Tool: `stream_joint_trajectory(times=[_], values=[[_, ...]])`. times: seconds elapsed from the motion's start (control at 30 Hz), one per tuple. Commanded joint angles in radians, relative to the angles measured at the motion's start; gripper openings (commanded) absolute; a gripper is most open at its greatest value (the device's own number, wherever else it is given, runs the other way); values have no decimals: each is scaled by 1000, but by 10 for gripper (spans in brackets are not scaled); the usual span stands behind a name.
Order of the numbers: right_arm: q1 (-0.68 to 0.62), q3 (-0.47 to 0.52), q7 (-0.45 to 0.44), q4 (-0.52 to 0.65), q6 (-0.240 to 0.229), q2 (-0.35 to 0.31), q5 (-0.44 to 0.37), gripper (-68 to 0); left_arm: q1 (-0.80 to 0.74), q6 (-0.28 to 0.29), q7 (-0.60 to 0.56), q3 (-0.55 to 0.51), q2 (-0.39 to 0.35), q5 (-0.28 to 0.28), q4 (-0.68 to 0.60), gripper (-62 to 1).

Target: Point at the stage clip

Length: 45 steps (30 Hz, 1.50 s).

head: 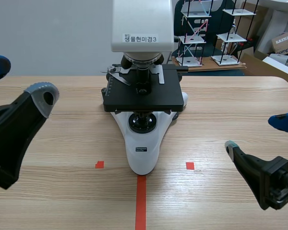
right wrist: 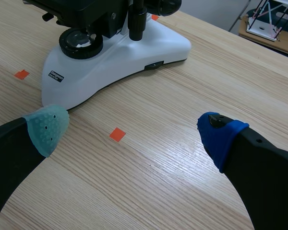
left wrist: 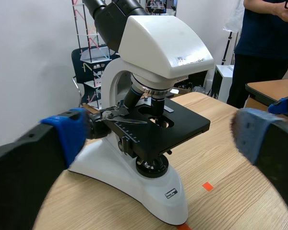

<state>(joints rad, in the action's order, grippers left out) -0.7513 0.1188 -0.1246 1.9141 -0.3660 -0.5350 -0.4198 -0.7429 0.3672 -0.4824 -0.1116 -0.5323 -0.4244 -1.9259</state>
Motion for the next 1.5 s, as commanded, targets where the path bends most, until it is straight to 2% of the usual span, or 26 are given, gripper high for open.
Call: stream_joint_trajectory(times=[0.0, 0.07, 0.17, 0.23, 0.27, 0.87, 0.93, 1.03, 1.3, 1.47], values=[[1, 11, -11, 17, 0, -5, -7, -86, -7, -6, -18, -8, 0, -6, -5, -145], [1, 11, -12, 17, 0, -5, -7, -86, -7, -6, -18, -8, 0, -2, -5, -287], [1, 11, -12, 17, 0, -5, -7, -86, -7, -6, -17, -8, 0, -2, -5, -438], [1, 11, -12, 17, 0, -5, -7, -86, -7, -6, -17, -8, 0, -1, -5, -561], [1, 11, -12, 17, 0, -5, -7, -86, -7, -6, -17, -8, -1, 0, -5, -593], [1, 11, -11, 17, 0, -5, -7, -86, 7, -10, -8, -8, -30, 11, 1, -590], [1, 11, -11, 17, 0, -5, -7, -86, 29, -14, 29, -8, -48, 56, 1, -590], [1, 11, -12, 17, 0, -5, -3, -86, 70, -29, 95, -8, -80, 76, 1, -590], [1, 11, -12, 17, 0, -5, -3, -86, 189, -39, 171, 5, -148, 81, 38, -590], [1, 11, -12, 17, 0, -5, -3, -86, 289, -39, 229, 47, -196, 81, 89, -590]])
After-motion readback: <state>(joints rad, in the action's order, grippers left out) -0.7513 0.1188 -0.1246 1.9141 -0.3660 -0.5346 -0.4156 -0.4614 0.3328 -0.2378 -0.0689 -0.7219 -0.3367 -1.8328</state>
